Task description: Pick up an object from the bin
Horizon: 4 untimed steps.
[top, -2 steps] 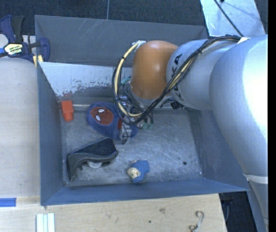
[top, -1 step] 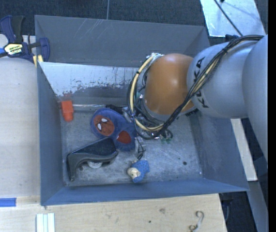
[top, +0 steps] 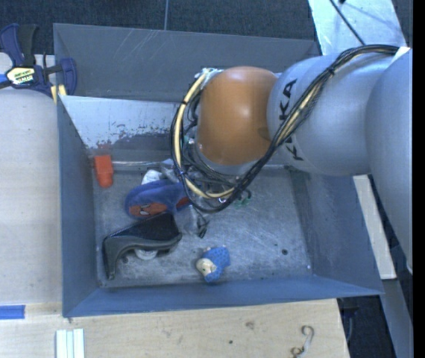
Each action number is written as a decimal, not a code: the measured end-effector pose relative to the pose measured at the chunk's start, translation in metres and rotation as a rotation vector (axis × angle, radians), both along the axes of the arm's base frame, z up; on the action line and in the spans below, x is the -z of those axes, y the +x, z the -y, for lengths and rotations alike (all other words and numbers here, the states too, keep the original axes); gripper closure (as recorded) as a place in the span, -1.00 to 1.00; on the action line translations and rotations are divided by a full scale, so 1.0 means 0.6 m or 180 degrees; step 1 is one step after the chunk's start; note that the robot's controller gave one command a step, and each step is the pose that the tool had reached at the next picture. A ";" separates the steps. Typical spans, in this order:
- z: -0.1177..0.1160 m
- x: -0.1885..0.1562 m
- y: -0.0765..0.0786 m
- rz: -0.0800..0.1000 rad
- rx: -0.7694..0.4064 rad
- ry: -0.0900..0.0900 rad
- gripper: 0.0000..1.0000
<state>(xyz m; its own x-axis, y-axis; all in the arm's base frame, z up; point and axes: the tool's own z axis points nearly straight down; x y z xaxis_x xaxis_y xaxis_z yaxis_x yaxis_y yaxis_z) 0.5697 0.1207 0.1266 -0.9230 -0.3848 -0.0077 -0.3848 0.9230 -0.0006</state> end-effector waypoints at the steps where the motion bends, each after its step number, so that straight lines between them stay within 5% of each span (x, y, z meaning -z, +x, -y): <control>1: -0.038 0.089 0.023 0.0039 -0.1140 -0.0001 -1.00; 2: -0.121 0.084 -0.075 0.0083 -0.2390 -0.0038 -1.00; 3: -0.116 0.087 -0.077 0.0048 -0.2370 -0.0047 1.00; 4: -0.114 0.079 -0.071 0.0016 -0.2349 -0.0022 1.00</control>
Offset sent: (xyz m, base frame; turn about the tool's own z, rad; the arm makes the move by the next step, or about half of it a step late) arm 0.0093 0.0218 -0.0566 -0.3615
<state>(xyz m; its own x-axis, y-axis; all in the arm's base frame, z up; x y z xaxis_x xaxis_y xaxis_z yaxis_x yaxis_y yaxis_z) 0.5272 0.1888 0.0794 -0.4240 -0.9056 -0.0067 -0.9056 0.4240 -0.0090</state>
